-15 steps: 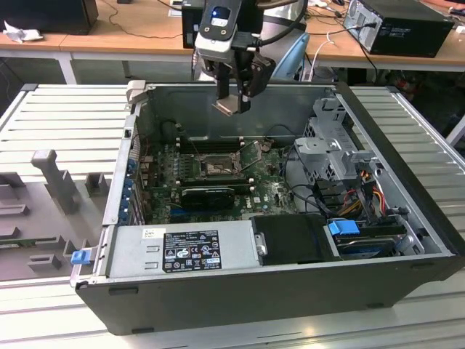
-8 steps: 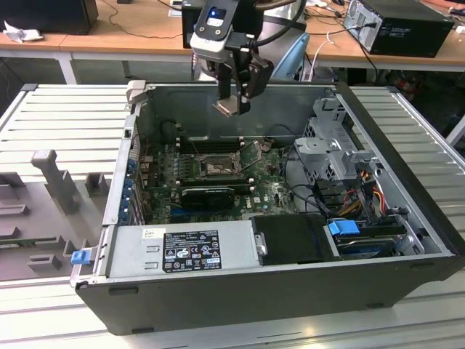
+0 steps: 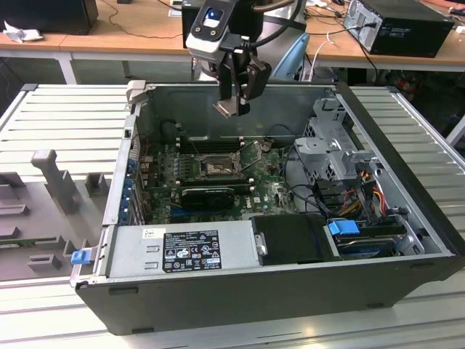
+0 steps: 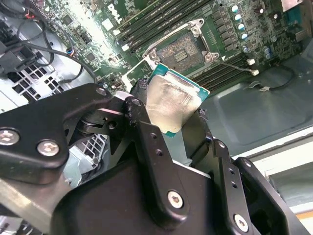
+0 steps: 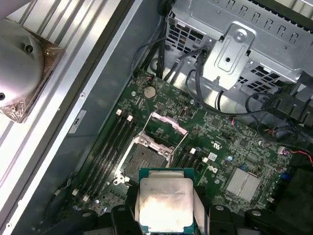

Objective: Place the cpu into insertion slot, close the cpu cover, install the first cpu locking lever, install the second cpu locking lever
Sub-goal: 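Place the cpu into insertion slot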

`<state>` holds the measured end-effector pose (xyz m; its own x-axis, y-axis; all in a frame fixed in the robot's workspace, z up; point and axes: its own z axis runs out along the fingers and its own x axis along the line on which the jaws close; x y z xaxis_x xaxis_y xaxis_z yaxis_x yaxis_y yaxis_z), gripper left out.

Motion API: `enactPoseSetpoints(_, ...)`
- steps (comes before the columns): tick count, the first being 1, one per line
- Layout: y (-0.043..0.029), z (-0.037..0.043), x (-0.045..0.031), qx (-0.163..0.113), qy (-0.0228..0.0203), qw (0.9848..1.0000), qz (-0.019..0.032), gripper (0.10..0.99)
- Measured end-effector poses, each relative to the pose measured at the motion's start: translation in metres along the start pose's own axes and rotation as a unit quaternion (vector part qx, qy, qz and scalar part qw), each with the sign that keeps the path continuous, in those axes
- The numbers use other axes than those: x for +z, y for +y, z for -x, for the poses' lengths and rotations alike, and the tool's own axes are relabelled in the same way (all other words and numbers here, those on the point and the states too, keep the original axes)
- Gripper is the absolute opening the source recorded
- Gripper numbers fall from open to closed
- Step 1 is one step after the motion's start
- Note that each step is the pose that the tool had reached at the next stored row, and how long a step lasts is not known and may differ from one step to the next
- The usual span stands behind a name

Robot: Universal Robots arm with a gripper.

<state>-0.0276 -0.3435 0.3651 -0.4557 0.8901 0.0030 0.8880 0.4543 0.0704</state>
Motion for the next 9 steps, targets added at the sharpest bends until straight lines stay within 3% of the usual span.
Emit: enactPoseSetpoints(9, -0.0002, 0.0000, 0.0026, 0.041, -0.0032, 0.9992, -0.0001, 0.529)
